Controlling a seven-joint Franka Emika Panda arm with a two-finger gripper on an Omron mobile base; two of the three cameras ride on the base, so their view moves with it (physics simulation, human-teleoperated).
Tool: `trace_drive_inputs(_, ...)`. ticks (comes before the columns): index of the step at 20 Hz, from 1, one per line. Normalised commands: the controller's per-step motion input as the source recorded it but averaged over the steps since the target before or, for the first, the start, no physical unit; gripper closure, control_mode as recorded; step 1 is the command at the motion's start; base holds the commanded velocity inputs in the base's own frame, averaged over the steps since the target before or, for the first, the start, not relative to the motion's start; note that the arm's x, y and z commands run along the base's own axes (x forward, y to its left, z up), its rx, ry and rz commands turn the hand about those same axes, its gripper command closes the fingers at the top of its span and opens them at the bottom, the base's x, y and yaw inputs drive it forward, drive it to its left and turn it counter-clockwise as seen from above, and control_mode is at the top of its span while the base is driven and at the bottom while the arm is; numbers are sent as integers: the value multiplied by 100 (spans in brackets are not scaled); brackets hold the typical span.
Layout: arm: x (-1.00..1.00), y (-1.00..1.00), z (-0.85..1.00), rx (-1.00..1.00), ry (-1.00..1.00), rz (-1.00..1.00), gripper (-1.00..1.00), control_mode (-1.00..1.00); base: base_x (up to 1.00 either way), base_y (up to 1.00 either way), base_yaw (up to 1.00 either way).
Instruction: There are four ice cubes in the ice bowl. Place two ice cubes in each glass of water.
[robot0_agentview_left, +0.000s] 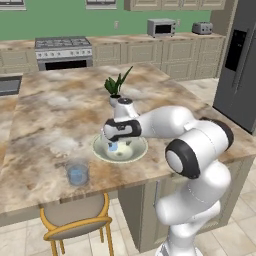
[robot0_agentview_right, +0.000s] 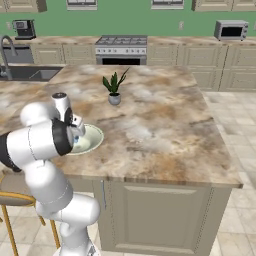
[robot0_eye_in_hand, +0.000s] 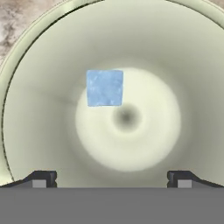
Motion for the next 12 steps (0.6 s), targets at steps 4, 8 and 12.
trace_drive_inputs(4,8,0,-18,0,0,-1,-100,-100,0,0,0)
trace_drive_inputs(8,20,0,0,0,0,0,-100,-100,0,0,0)
trace_drive_inputs(12,16,0,0,0,0,-1,-100,-100,0,0,0)
